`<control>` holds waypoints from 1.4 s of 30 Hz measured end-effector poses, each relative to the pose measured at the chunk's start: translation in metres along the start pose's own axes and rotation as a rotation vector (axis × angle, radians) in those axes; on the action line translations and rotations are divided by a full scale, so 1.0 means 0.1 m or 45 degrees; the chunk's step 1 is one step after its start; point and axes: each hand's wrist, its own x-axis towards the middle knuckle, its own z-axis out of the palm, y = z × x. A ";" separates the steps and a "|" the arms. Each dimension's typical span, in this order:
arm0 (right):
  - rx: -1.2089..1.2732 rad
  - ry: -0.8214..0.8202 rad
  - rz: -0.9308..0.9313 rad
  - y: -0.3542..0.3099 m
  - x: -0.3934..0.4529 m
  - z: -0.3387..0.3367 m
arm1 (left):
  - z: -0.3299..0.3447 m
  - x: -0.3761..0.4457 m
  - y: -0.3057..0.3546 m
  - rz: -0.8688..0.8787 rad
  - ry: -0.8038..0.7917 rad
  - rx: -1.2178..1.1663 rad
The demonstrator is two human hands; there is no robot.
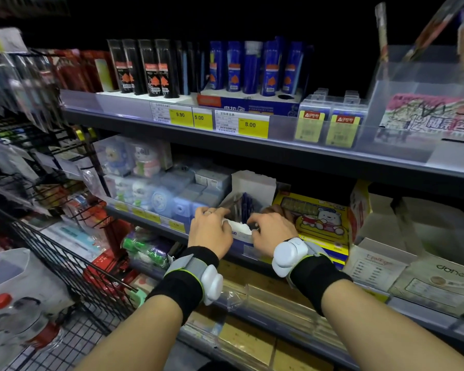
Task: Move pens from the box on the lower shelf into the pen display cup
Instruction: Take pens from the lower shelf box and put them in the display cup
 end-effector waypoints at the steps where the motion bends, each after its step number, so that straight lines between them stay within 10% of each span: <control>1: 0.016 0.016 0.004 0.02 0.00 0.01 | 0.00 0.00 0.00 0.007 0.015 -0.024; 22: 0.478 0.650 0.056 0.06 -0.40 -0.47 | -0.48 -0.27 0.16 0.049 0.467 -0.310; 42: 1.075 0.914 0.112 -0.01 -1.54 -1.67 | -1.42 -0.91 0.97 -0.101 0.408 -1.030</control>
